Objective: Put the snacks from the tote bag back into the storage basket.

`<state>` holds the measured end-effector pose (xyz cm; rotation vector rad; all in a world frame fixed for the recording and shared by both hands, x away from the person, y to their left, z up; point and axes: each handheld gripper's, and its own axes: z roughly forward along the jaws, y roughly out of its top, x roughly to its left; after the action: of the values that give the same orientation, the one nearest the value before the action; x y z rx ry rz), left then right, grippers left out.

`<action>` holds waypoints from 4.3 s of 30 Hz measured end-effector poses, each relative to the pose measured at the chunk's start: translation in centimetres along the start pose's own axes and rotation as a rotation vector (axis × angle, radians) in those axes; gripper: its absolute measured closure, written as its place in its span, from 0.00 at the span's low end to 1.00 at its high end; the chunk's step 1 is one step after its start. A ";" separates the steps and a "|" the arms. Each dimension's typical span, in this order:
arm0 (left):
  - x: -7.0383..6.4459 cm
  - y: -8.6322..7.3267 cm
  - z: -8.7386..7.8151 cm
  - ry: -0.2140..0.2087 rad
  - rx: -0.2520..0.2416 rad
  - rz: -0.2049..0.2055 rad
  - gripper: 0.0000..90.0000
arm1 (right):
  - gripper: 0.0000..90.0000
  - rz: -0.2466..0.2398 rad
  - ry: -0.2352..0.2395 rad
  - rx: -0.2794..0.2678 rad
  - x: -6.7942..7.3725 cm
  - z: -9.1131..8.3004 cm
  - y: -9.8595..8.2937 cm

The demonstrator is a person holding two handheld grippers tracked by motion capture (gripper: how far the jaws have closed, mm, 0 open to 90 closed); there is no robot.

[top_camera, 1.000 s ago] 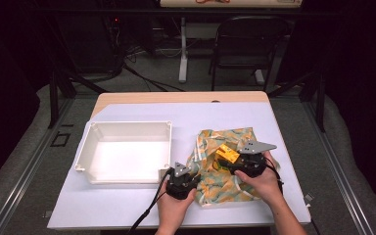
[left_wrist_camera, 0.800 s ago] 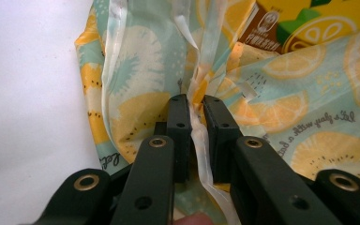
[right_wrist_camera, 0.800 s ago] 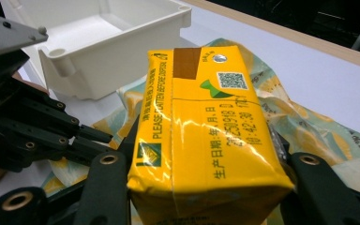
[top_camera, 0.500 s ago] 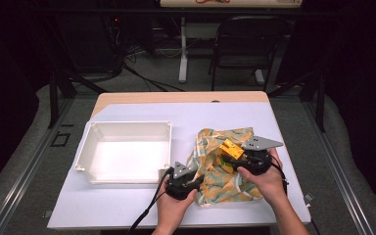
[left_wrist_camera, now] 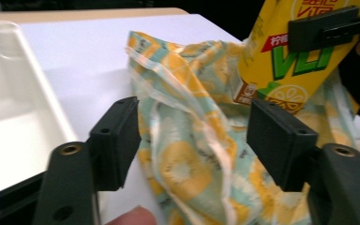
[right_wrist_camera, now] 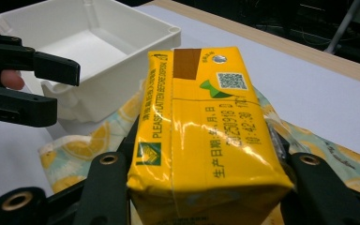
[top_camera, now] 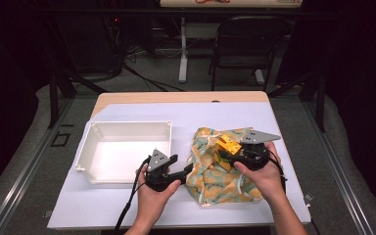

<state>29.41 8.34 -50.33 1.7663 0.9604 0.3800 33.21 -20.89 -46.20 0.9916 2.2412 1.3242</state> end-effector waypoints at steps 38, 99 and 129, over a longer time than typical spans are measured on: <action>-3.5 -0.1 -0.6 -0.122 -0.014 0.117 0.08 | 0.57 0.067 0.043 -0.056 4.2 -0.1 0.8; -4.7 -0.4 -0.6 -0.134 -0.056 0.156 0.14 | 0.57 0.068 0.110 -0.098 9.4 0.1 1.9; -5.3 -0.5 -0.6 -0.091 -0.041 0.143 0.30 | 0.56 0.078 0.087 -0.103 9.8 0.5 1.4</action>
<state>25.47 4.74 -49.57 1.8048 0.7594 0.4037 27.29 -13.09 -44.73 1.0123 2.1913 1.5281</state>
